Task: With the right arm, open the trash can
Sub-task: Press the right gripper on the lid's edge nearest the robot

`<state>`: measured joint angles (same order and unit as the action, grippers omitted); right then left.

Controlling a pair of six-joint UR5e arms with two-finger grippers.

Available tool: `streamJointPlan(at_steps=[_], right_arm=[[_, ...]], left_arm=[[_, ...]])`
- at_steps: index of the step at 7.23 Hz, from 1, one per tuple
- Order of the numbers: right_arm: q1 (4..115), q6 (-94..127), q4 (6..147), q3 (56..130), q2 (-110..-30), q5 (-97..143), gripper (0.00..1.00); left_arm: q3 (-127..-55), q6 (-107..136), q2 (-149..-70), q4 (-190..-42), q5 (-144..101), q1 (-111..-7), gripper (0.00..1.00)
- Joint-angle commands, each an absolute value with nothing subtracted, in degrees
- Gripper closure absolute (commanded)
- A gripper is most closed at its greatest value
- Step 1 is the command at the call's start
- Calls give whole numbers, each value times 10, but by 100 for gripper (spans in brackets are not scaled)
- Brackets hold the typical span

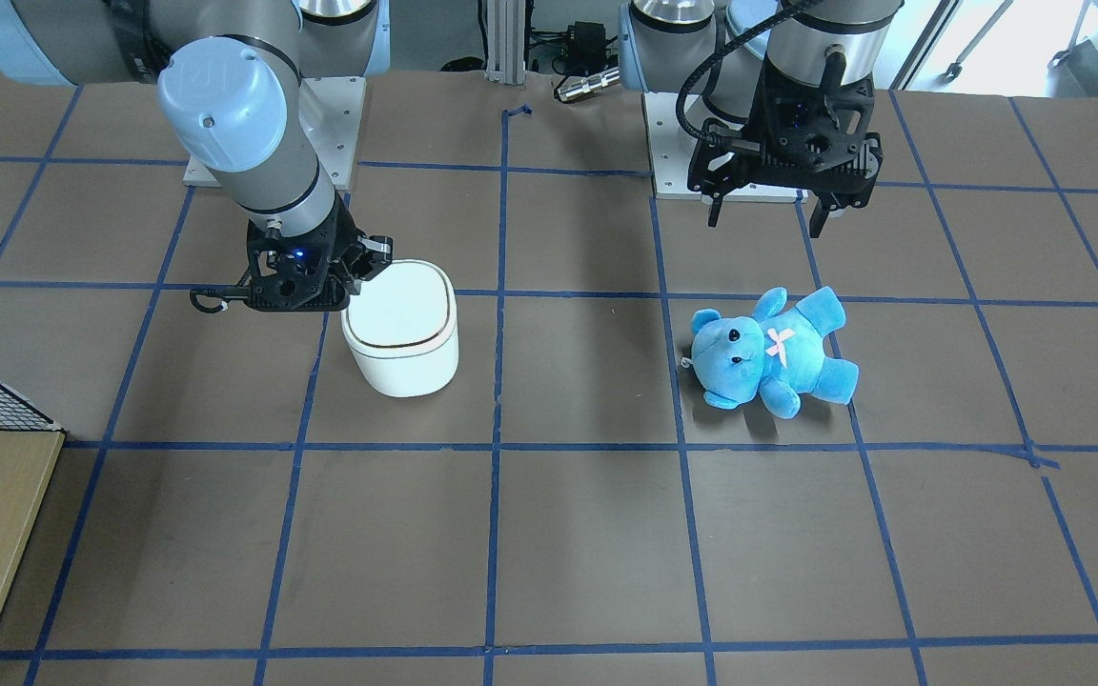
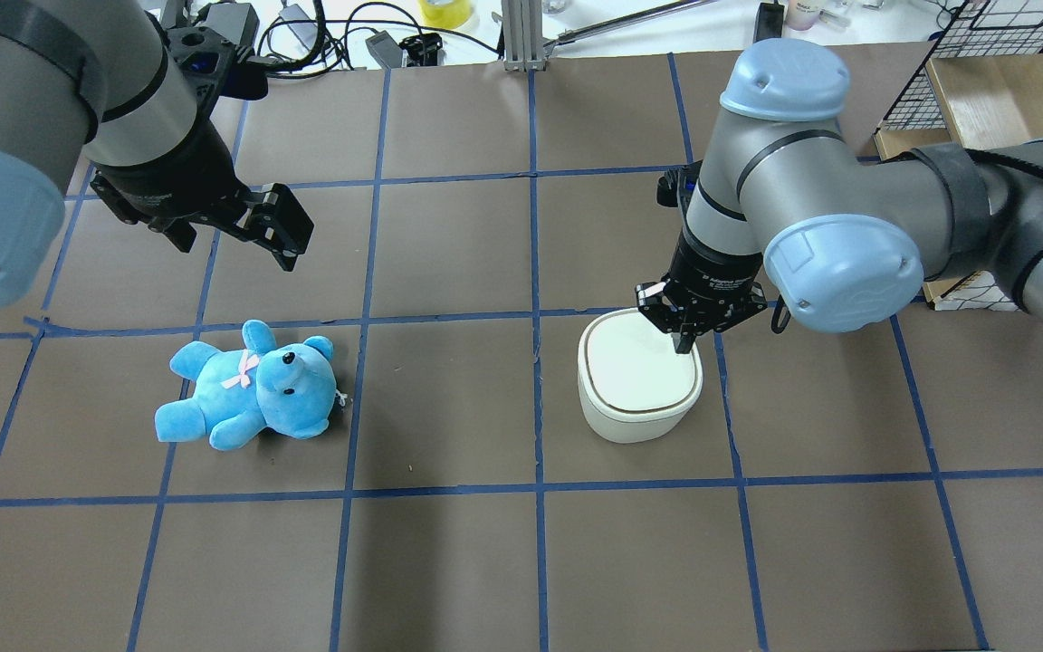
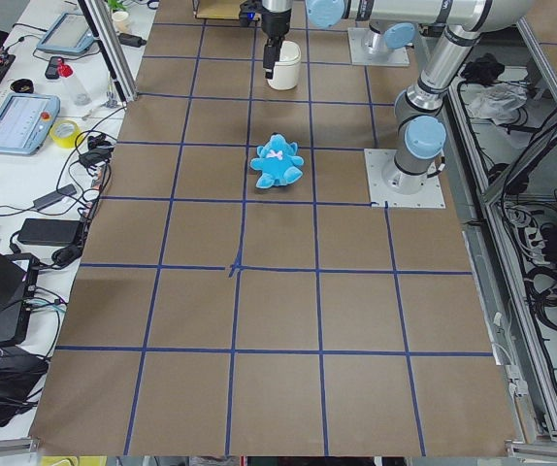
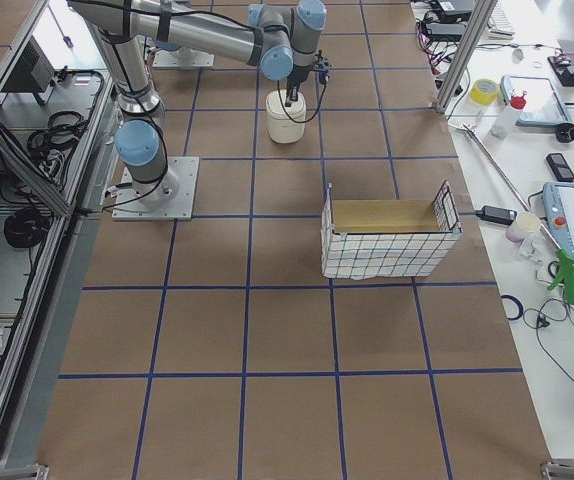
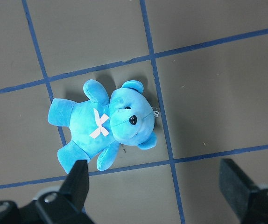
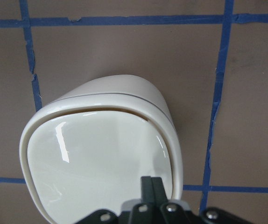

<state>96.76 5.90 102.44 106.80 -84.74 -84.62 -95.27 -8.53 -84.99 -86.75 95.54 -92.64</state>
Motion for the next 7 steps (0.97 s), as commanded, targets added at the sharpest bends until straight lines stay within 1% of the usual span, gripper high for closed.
streamJointPlan(at_steps=[1, 7], right_arm=[[968, 58, 1027, 1071, -843, -846, 100], [969, 59, 1031, 1071, -835, -846, 100]], left_arm=[[-953, -85, -850, -867, 955, -926, 0], [-953, -85, -850, -867, 955, -926, 0]])
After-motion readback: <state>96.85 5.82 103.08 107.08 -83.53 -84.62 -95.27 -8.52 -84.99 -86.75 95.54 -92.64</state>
